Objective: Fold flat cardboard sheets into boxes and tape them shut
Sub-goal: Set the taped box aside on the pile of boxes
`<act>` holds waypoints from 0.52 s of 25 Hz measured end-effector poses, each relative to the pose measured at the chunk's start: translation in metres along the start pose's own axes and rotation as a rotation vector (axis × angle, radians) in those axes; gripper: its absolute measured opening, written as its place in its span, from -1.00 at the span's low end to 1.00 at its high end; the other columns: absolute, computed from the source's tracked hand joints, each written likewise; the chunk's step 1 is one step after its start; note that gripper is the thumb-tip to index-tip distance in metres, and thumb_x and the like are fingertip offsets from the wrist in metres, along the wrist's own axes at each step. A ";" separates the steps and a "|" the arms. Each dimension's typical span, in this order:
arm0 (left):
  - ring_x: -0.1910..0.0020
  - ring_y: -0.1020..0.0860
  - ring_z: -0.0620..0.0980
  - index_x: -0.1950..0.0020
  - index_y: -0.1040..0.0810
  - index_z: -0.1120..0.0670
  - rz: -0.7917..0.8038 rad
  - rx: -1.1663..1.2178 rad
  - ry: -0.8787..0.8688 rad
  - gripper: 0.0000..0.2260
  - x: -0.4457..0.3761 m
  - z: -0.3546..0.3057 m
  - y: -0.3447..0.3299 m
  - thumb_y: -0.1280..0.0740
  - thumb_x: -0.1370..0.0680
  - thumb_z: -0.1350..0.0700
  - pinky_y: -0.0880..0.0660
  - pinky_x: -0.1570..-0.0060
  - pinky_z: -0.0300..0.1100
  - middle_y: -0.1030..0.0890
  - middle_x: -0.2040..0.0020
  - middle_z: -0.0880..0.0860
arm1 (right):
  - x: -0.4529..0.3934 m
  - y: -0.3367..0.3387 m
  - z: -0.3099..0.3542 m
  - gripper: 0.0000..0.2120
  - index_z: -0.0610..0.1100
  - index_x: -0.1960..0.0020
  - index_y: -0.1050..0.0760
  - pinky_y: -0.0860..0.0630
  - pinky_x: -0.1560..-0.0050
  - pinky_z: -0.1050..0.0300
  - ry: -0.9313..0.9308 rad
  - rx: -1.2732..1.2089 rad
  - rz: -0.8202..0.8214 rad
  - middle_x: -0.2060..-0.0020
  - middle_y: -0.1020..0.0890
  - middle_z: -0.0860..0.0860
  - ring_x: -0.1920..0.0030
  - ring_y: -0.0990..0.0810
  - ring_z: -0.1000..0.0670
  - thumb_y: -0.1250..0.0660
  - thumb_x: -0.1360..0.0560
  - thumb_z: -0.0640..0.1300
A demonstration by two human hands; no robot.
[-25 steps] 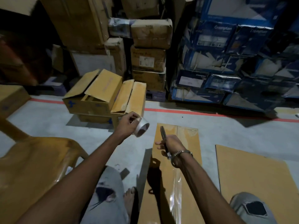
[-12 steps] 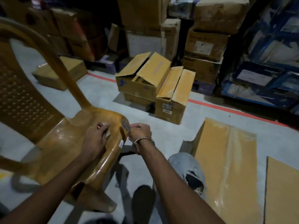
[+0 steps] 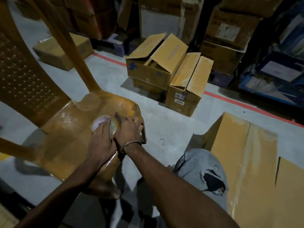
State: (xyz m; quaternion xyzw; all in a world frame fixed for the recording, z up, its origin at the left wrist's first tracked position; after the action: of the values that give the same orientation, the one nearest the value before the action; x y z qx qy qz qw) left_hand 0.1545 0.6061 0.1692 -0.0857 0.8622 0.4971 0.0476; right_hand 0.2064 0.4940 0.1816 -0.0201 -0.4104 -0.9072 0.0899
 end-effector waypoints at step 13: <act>-0.30 -0.45 0.24 -0.30 -0.58 0.07 -0.114 0.053 -0.175 -0.59 -0.035 -0.168 0.018 -0.27 -0.47 0.08 -0.43 -0.27 0.18 -0.49 -0.31 0.16 | 0.018 0.197 -0.076 -0.55 -0.16 -0.44 -0.49 -0.52 -0.27 -0.04 -0.050 -0.137 -0.191 -0.29 -0.62 -0.15 -0.31 -0.55 -0.18 -0.35 -0.58 -0.06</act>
State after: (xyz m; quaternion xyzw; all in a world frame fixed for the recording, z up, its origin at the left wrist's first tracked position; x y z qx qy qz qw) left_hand 0.1857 0.4728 0.2749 -0.0897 0.8612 0.4763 0.1531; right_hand 0.2274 0.3067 0.2791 -0.0095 -0.3496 -0.9368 -0.0086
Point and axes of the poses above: each hand's wrist, its own x-axis away from the middle knuckle, its own y-axis out of the back of the hand, z = x × y, the point moved 10 cm from there along -x, towards the middle knuckle
